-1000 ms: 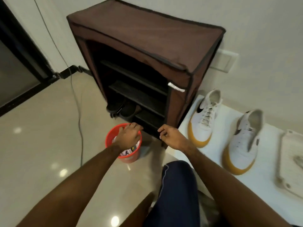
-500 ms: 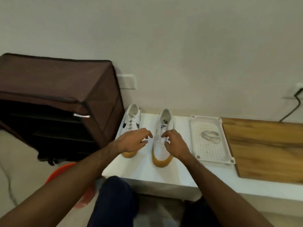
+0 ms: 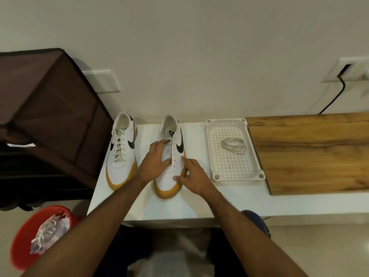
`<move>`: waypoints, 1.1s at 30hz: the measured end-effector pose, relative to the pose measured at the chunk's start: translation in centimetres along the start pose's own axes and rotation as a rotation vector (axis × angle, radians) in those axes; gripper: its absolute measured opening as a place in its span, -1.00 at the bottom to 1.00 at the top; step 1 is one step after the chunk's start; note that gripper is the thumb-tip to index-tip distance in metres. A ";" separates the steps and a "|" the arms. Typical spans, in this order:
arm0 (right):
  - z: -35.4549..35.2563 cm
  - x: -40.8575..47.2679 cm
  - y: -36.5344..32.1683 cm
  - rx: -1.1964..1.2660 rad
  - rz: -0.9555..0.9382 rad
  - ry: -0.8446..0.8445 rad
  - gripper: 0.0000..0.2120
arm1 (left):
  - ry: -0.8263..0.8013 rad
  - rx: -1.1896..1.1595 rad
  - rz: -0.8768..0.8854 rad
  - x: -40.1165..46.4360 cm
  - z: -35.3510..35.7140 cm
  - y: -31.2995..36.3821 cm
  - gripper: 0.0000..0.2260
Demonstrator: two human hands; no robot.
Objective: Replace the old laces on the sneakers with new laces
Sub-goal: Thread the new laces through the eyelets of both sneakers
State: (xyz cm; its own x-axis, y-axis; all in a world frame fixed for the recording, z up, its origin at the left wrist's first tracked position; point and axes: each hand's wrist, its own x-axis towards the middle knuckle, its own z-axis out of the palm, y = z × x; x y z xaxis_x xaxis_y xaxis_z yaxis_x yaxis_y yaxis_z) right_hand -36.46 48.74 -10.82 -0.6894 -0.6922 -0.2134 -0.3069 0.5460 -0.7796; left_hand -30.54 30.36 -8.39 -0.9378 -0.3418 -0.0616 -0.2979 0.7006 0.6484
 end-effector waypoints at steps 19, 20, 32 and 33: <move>-11.7 2.2 4.6 -0.263 0.136 0.467 -0.74 | 0.229 0.044 0.058 -4.9 2.6 0.1 -0.56; -12.2 2.6 5.9 -0.367 0.171 0.492 -0.71 | 0.247 0.037 0.065 -4.6 2.5 0.2 -0.58; -12.5 4.0 8.2 -0.717 0.287 0.432 -0.73 | 0.238 0.061 0.114 -3.9 2.8 0.6 -0.66; -12.6 3.9 7.2 -0.574 0.276 0.435 -0.68 | 0.257 0.053 0.128 -3.9 2.7 0.8 -0.67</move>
State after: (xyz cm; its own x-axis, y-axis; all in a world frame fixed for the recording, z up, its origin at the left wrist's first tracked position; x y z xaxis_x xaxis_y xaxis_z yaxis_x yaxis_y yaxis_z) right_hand -49.64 55.88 -9.85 -0.9498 -0.3127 -0.0121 -0.2971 0.9133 -0.2787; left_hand -27.62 33.91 -9.68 -0.8945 -0.3910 0.2166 -0.1952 0.7777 0.5976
